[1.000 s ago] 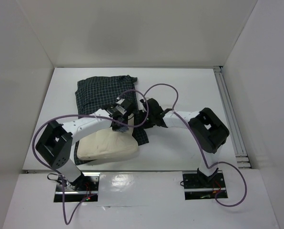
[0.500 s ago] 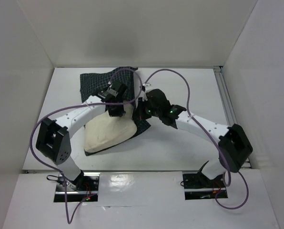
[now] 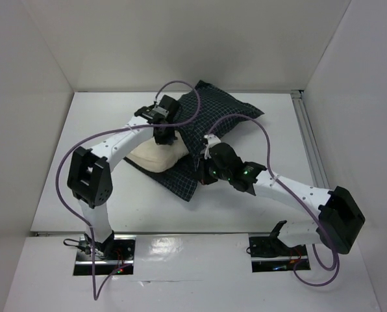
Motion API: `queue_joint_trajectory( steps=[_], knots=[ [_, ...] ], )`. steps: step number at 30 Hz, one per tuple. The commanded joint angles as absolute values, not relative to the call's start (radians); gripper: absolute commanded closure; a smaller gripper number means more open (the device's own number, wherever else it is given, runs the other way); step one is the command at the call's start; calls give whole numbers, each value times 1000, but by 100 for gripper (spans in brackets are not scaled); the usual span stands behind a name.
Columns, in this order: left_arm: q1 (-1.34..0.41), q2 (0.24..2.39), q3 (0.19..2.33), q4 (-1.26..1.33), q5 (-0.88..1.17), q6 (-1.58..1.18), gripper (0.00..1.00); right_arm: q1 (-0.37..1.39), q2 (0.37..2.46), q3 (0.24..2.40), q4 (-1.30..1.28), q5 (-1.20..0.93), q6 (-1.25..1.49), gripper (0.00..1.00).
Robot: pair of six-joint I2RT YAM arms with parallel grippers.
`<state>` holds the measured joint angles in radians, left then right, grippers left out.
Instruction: Put the pillow into the pillowcase
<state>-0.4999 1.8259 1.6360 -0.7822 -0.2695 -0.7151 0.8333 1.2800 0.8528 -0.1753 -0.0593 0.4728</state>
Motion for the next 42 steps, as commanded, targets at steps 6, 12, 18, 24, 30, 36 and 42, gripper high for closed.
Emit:
queue_joint_trajectory(
  steps=[6, 12, 18, 24, 30, 36, 42],
  knots=[
    [-555, 1783, 1510, -635, -216, -684, 55, 798, 1200, 796, -236, -12, 514, 100],
    [-555, 1622, 1488, -635, -109, -470, 28, 746, 1189, 787, -256, -12, 505, 100],
    [-584, 1656, 1427, -690, -14, -328, 2, 736, 1157, 767, -256, -12, 532, 100],
    [-643, 1727, 1417, -657, 48, -328, 0, 736, 1157, 767, -278, 6, 532, 100],
    [-678, 1874, 1439, -695, -29, -357, 6, 727, 1147, 785, -298, 17, 532, 100],
    [-635, 1824, 1439, -573, 50, -469, 100, 727, 1109, 804, -298, 6, 532, 100],
    [-626, 1759, 1627, -518, 86, -612, 100, 727, 1078, 937, -400, 6, 457, 100]
  ],
)
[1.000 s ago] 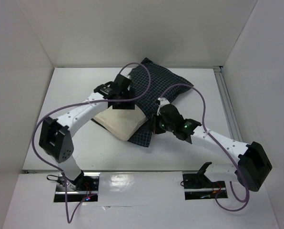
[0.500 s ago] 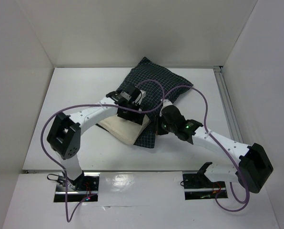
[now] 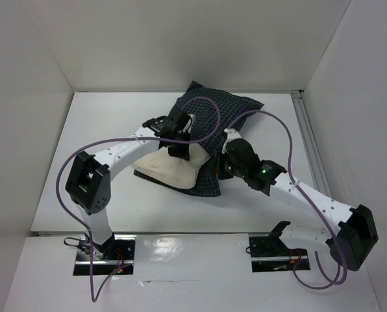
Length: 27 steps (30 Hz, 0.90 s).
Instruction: Put the pillow into the pillowcase
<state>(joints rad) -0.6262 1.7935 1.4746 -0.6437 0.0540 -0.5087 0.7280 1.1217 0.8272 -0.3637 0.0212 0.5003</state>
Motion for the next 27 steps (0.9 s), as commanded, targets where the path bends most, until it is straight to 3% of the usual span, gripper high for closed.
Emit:
queue_joint_trajectory(
  steps=[1, 6, 10, 16, 18, 21, 22, 24, 27],
  knots=[
    [-626, 1775, 1661, -535, 68, -627, 100, 727, 1078, 977, -413, 6, 457, 100],
    [-640, 1876, 1733, -504, -24, -727, 100, 727, 986, 942, -399, -67, 505, 100],
    [-650, 2008, 1720, -437, -11, -834, 100, 727, 963, 786, -413, -106, 574, 100],
    [-703, 2008, 1657, -318, 67, -819, 100, 727, 839, 735, -584, 84, 594, 100],
    [-712, 2008, 1670, -328, 124, -790, 79, 727, 839, 778, -664, 178, 594, 100],
    [-721, 1948, 1671, -360, 144, -743, 44, 727, 865, 804, -675, 198, 581, 60],
    [-721, 1924, 1649, -380, 144, -714, 39, 727, 874, 821, -675, 198, 569, 33],
    [-721, 1841, 1634, -412, 100, -686, 27, 727, 899, 844, -661, 216, 569, 26],
    [-697, 1711, 1595, -471, 33, -653, 27, 727, 925, 883, -638, 225, 534, 17]
  ],
)
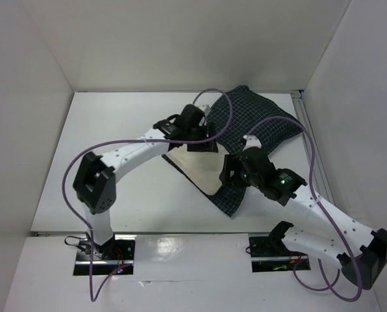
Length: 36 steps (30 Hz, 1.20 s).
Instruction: Put the pillow into the pillowcase
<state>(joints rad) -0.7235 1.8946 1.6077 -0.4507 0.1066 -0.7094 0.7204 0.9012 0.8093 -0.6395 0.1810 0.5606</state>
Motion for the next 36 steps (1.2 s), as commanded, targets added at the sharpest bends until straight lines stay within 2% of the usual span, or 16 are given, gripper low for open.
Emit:
queue_joint_trajectory(
  steps=[1, 4, 7, 8, 12, 17, 22, 23, 24, 25, 26, 27, 29, 31, 34, 36],
  knots=[
    [-665, 1675, 1577, -471, 14, -644, 30, 727, 955, 900, -626, 235, 523, 17],
    [-547, 1580, 1474, -471, -17, -644, 35, 727, 1055, 962, -560, 220, 470, 15],
    [-434, 1553, 1378, -471, 28, -672, 36, 727, 1188, 1069, -529, 175, 407, 8],
    [-379, 1527, 1347, -471, 28, -683, 36, 745, 1295, 1103, -516, 175, 393, 4],
    [-307, 1470, 1174, -420, 49, -705, 36, 851, 1552, 1291, -515, 319, 306, 4],
    [-195, 1489, 1056, -382, 121, -747, 36, 882, 1845, 1504, -494, 415, 235, 3],
    [-147, 1427, 933, -325, 141, -778, 36, 894, 2023, 1627, -445, 485, 200, 5],
    [-138, 1427, 933, -325, 141, -778, 36, 894, 2054, 1647, -445, 504, 199, 10],
    [-138, 1427, 924, -325, 153, -778, 36, 894, 2104, 1660, -454, 515, 199, 24],
    [-138, 1427, 923, -325, 164, -778, 36, 894, 2120, 1669, -454, 515, 199, 48],
    [-138, 1440, 923, -312, 188, -767, 36, 894, 2120, 1669, -466, 525, 218, 79],
    [-138, 1451, 923, -311, 201, -758, 38, 894, 2082, 1639, -444, 516, 218, 100],
    [-158, 1482, 923, -298, 218, -726, 40, 894, 1987, 1557, -388, 471, 227, 100],
    [-178, 1505, 923, -279, 227, -713, 40, 871, 1788, 1412, -299, 413, 242, 100],
    [-201, 1522, 923, -235, 293, -701, 32, 798, 1546, 1255, -247, 275, 264, 100],
    [-212, 1557, 914, -215, 314, -701, 27, 750, 1468, 1204, -256, 206, 264, 100]
  ],
)
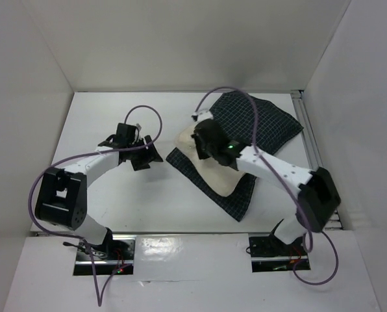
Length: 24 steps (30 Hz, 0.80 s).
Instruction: Put the pillow into the pillowcase
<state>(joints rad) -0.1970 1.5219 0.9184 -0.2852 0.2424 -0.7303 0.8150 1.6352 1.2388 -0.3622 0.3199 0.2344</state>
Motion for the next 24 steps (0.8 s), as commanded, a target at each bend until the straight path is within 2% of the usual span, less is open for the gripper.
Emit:
queue_joint_trajectory(
  steps=[1, 5, 8, 13, 17, 22, 24],
  knots=[
    [-225, 1571, 914, -206, 324, -690, 23, 741, 1419, 1195, -276, 190, 264, 100],
    [-281, 1655, 952, -192, 360, -650, 19, 713, 1356, 1171, -311, 114, 273, 100],
    [-343, 1704, 963, -192, 279, -638, 19, 689, 1322, 1160, -301, 22, 282, 100],
    [-344, 1632, 772, 180, 423, -736, 18, 654, 1290, 1169, -354, -37, 270, 100],
    [-307, 1664, 802, 253, 465, -689, 21, 653, 1269, 1169, -377, -28, 261, 100],
    [-316, 1715, 942, 109, 286, -494, 23, 644, 1249, 1178, -402, -28, 250, 100],
    [-350, 1742, 997, 11, 147, -471, 19, 644, 1229, 1178, -402, -28, 250, 100]
  ],
)
